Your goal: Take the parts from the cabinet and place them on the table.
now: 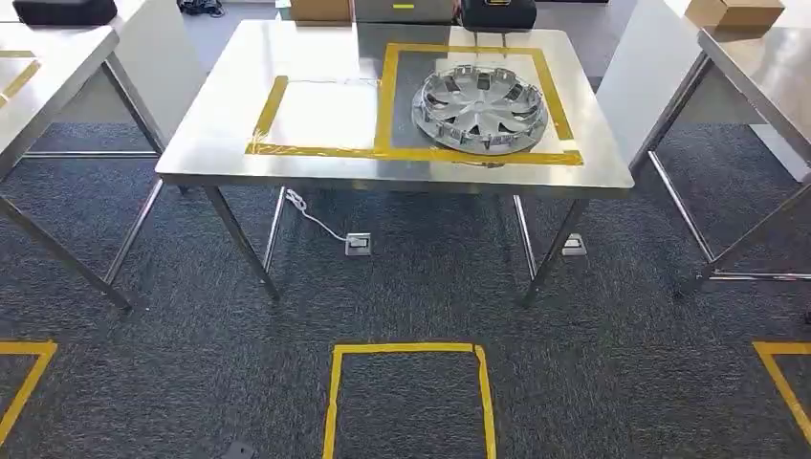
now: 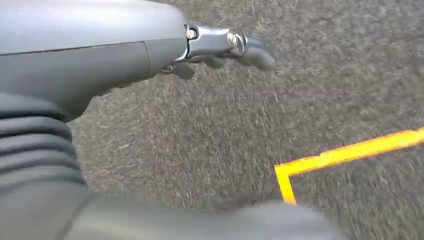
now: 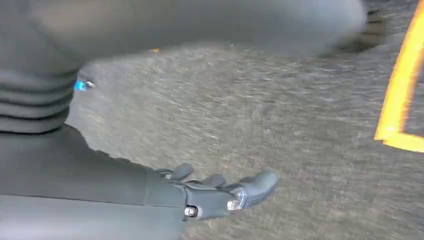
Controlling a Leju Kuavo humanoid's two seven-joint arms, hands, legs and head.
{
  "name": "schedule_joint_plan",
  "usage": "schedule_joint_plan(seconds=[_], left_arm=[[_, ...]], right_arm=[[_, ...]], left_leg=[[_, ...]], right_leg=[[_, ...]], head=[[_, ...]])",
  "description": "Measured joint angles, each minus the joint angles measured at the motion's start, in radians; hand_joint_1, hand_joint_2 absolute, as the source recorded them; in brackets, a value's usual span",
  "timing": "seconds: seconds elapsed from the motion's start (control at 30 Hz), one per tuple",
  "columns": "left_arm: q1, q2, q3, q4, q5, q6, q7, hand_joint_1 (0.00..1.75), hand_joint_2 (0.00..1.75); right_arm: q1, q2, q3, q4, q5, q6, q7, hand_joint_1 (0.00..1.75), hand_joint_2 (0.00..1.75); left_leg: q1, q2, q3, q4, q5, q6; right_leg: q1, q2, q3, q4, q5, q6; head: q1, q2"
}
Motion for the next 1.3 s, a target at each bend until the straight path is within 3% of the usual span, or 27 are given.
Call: schedule_joint_plan(seconds=[0.03, 0.07, 0.1, 0.17, 0.2, 0.23, 0.27, 0.33, 0.37, 0.4, 0.47, 0.53, 0.57, 0.6, 0.67, 0.7, 0.73, 0.77, 0.83, 0.87, 0.9, 0.93, 0.97, 1.0, 1.13, 1.3], left_arm=[[0.007, 0.004, -0.013, -0.005, 0.024, -0.004, 0.008, 0.00, 1.75], [0.016, 0.003, -0.029, -0.008, 0.053, -0.012, 0.014, 0.00, 1.75], [0.025, 0.003, -0.044, -0.009, 0.079, -0.017, 0.022, 0.00, 1.75], [0.048, 0.008, -0.075, -0.010, 0.134, -0.029, 0.037, 0.00, 1.75], [0.062, 0.010, -0.092, -0.010, 0.163, -0.035, 0.045, 0.00, 1.75], [0.078, 0.011, -0.109, -0.008, 0.190, -0.042, 0.051, 0.00, 1.75], [0.094, 0.012, -0.124, -0.007, 0.212, -0.047, 0.058, 0.00, 1.75], [0.123, 0.014, -0.155, -0.002, 0.259, -0.059, 0.070, 0.00, 1.75], [0.135, 0.014, -0.172, -0.001, 0.283, -0.064, 0.077, 0.00, 1.75], [0.145, 0.016, -0.188, 0.001, 0.305, -0.069, 0.083, 0.00, 1.75], [0.165, 0.019, -0.226, 0.001, 0.360, -0.081, 0.097, 0.00, 1.75], [0.180, 0.019, -0.267, -0.005, 0.416, -0.095, 0.111, 0.00, 1.75], [0.182, 0.020, -0.285, -0.013, 0.445, -0.100, 0.118, 0.00, 1.75], [0.182, 0.023, -0.304, -0.023, 0.472, -0.106, 0.124, 0.00, 1.75], [0.178, 0.024, -0.337, -0.056, 0.521, -0.117, 0.136, 0.00, 1.75], [0.173, 0.025, -0.351, -0.073, 0.542, -0.122, 0.141, 0.00, 1.75], [0.166, 0.026, -0.366, -0.094, 0.564, -0.127, 0.147, 0.00, 1.75], [0.157, 0.026, -0.380, -0.116, 0.581, -0.131, 0.152, 0.00, 1.75], [0.138, 0.026, -0.405, -0.159, 0.613, -0.139, 0.159, 0.00, 1.75], [0.129, 0.026, -0.417, -0.179, 0.629, -0.142, 0.163, 0.00, 1.75], [0.124, 0.032, -0.432, -0.201, 0.649, -0.148, 0.169, 0.00, 1.75], [0.122, 0.033, -0.446, -0.215, 0.669, -0.151, 0.174, 0.00, 1.75], [0.122, 0.035, -0.463, -0.224, 0.695, -0.158, 0.181, 0.00, 1.75], [0.125, 0.035, -0.477, -0.225, 0.717, -0.163, 0.186, 0.00, 0.00], [0.176, 0.035, -0.527, -0.218, 0.800, -0.182, 0.211, 0.00, 0.00], [0.214, 0.036, -0.562, -0.210, 0.855, -0.195, 0.224, 0.00, 0.00]], right_arm=[[0.008, 0.003, -0.003, 0.000, -0.005, 0.004, -0.003, 0.00, 1.75], [0.012, 0.005, -0.008, -0.003, -0.012, 0.009, -0.006, 0.00, 1.75], [0.017, 0.005, -0.013, -0.006, -0.018, 0.013, -0.010, 0.00, 1.75], [0.024, 0.010, -0.022, -0.023, -0.029, 0.019, -0.014, 0.00, 1.75], [0.024, 0.011, -0.026, -0.034, -0.035, 0.022, -0.017, 0.00, 1.75], [0.024, 0.014, -0.030, -0.045, -0.040, 0.026, -0.019, 0.00, 1.75], [0.023, 0.016, -0.035, -0.061, -0.045, 0.030, -0.023, 0.00, 1.75], [0.017, 0.019, -0.046, -0.093, -0.056, 0.034, -0.030, 0.00, 1.75], [0.012, 0.020, -0.050, -0.109, -0.061, 0.038, -0.031, 0.00, 1.75], [0.011, 0.020, -0.055, -0.121, -0.066, 0.041, -0.031, 0.00, 1.75], [0.011, 0.022, -0.068, -0.141, -0.077, 0.050, -0.035, 0.00, 1.75], [0.022, 0.024, -0.079, -0.154, -0.090, 0.055, -0.042, 0.00, 1.75], [0.032, 0.025, -0.087, -0.156, -0.096, 0.059, -0.047, 0.00, 1.75], [0.045, 0.026, -0.094, -0.156, -0.103, 0.063, -0.047, 0.00, 1.75], [0.075, 0.026, -0.104, -0.155, -0.113, 0.069, -0.048, 0.00, 1.75], [0.093, 0.027, -0.109, -0.150, -0.117, 0.072, -0.049, 0.00, 0.00], [0.113, 0.028, -0.116, -0.141, -0.122, 0.075, -0.050, 0.00, 0.00], [0.134, 0.029, -0.121, -0.130, -0.127, 0.078, -0.050, 0.00, 0.00], [0.171, 0.030, -0.129, -0.107, -0.132, 0.083, -0.055, 0.00, 0.00], [0.186, 0.030, -0.134, -0.099, -0.136, 0.084, -0.059, 0.00, 0.00], [0.197, 0.034, -0.140, -0.092, -0.140, 0.087, -0.061, 0.00, 0.00], [0.207, 0.034, -0.146, -0.091, -0.146, 0.088, -0.066, 0.00, 0.00], [0.216, 0.035, -0.151, -0.090, -0.150, 0.093, -0.066, 0.00, 0.00], [0.220, 0.035, -0.155, -0.092, -0.156, 0.095, -0.066, 0.00, 0.00], [0.207, 0.039, -0.174, -0.130, -0.172, 0.105, -0.079, 0.00, 0.00], [0.187, 0.041, -0.186, -0.160, -0.184, 0.114, -0.083, 0.00, 0.00]], left_leg=[[-0.005, -0.001, -0.003, 0.006, 0.001, -0.005], [-0.003, -0.006, -0.013, 0.026, -0.026, -0.011], [0.000, -0.009, -0.032, 0.075, -0.076, -0.016], [0.005, -0.010, -0.083, 0.229, -0.170, -0.029], [0.006, -0.010, -0.101, 0.295, -0.192, -0.035], [0.009, -0.010, -0.095, 0.305, -0.185, -0.039], [0.011, -0.010, -0.065, 0.269, -0.162, -0.042], [0.016, -0.009, 0.050, 0.094, -0.096, -0.048], [0.021, -0.010, 0.104, 0.000, -0.098, -0.050], [0.013, -0.018, 0.107, 0.008, -0.091, -0.032], [0.012, -0.020, 0.097, 0.003, -0.101, -0.015], [0.015, -0.018, 0.092, 0.000, -0.093, 0.002], [0.016, -0.014, 0.088, -0.001, -0.089, 0.008], [0.016, -0.015, 0.082, -0.001, -0.086, 0.016], [0.014, -0.014, 0.071, -0.001, -0.079, 0.025], [0.014, -0.013, 0.064, 0.000, -0.077, 0.026], [0.014, -0.013, 0.061, 0.002, -0.075, 0.025], [0.014, -0.013, 0.058, 0.004, -0.073, 0.024], [0.017, -0.013, 0.054, 0.010, -0.072, 0.022], [0.017, -0.013, 0.053, 0.017, -0.073, 0.018], [0.009, -0.014, 0.050, 0.021, -0.078, 0.006], [0.008, -0.014, 0.050, 0.023, -0.080, 0.002], [0.007, -0.013, 0.050, 0.020, -0.078, -0.002], [0.008, -0.013, 0.051, 0.017, -0.075, -0.006], [0.012, -0.010, 0.055, 0.011, -0.066, -0.015], [0.016, -0.015, 0.053, 0.010, -0.061, -0.018]], right_leg=[[-0.014, -0.002, 0.002, -0.015, 0.017, -0.002], [-0.016, -0.003, -0.003, -0.018, 0.025, -0.007], [-0.018, -0.003, -0.009, -0.017, 0.031, -0.011], [-0.019, -0.003, -0.023, -0.016, 0.041, -0.010], [-0.020, -0.003, -0.031, -0.015, 0.046, -0.008], [-0.022, -0.003, -0.037, -0.012, 0.049, -0.005], [-0.024, -0.003, -0.042, -0.009, 0.052, -0.002], [-0.031, -0.003, -0.053, 0.004, 0.053, 0.004], [-0.031, -0.003, -0.060, 0.015, 0.051, 0.012], [-0.029, -0.003, -0.066, 0.019, 0.050, 0.020], [-0.027, -0.003, -0.068, 0.025, 0.052, 0.031], [-0.027, -0.002, -0.071, 0.027, 0.054, 0.044], [-0.032, 0.000, -0.076, 0.045, 0.037, 0.051], [-0.031, 0.001, -0.098, 0.095, -0.004, 0.055], [-0.035, 0.002, -0.170, 0.256, -0.093, 0.067], [-0.037, 0.003, -0.196, 0.322, -0.119, 0.072], [-0.040, 0.004, -0.201, 0.340, -0.118, 0.075], [-0.044, 0.004, -0.178, 0.308, -0.093, 0.078], [-0.053, 0.003, -0.076, 0.132, -0.015, 0.087], [-0.059, 0.003, -0.021, 0.039, 0.012, 0.092], [-0.051, 0.005, -0.016, 0.021, -0.001, 0.093], [-0.052, 0.008, -0.017, 0.018, 0.014, 0.072], [-0.049, 0.009, -0.018, 0.018, 0.011, 0.072], [-0.048, 0.009, -0.018, 0.019, 0.010, 0.068], [-0.044, 0.010, -0.024, 0.020, 0.014, 0.062], [-0.040, 0.005, -0.026, 0.022, 0.014, 0.057]], head=[[0.001, 0.000], [0.000, 0.000], [-0.006, 0.000], [-0.011, 0.000], [-0.012, 0.000], [-0.013, 0.000], [-0.013, 0.000], [-0.014, 0.000], [-0.018, 0.000], [-0.022, 0.000], [-0.019, 0.000], [-0.016, 0.000], [-0.016, 0.000], [-0.008, 0.000], [-0.003, 0.000], [-0.003, 0.000], [-0.002, 0.000], [-0.002, 0.000], [-0.001, 0.000], [0.000, 0.000], [0.004, 0.000], [0.000, 0.000], [-0.004, 0.000], [-0.006, 0.000], [-0.007, 0.000], [-0.007, 0.000]])
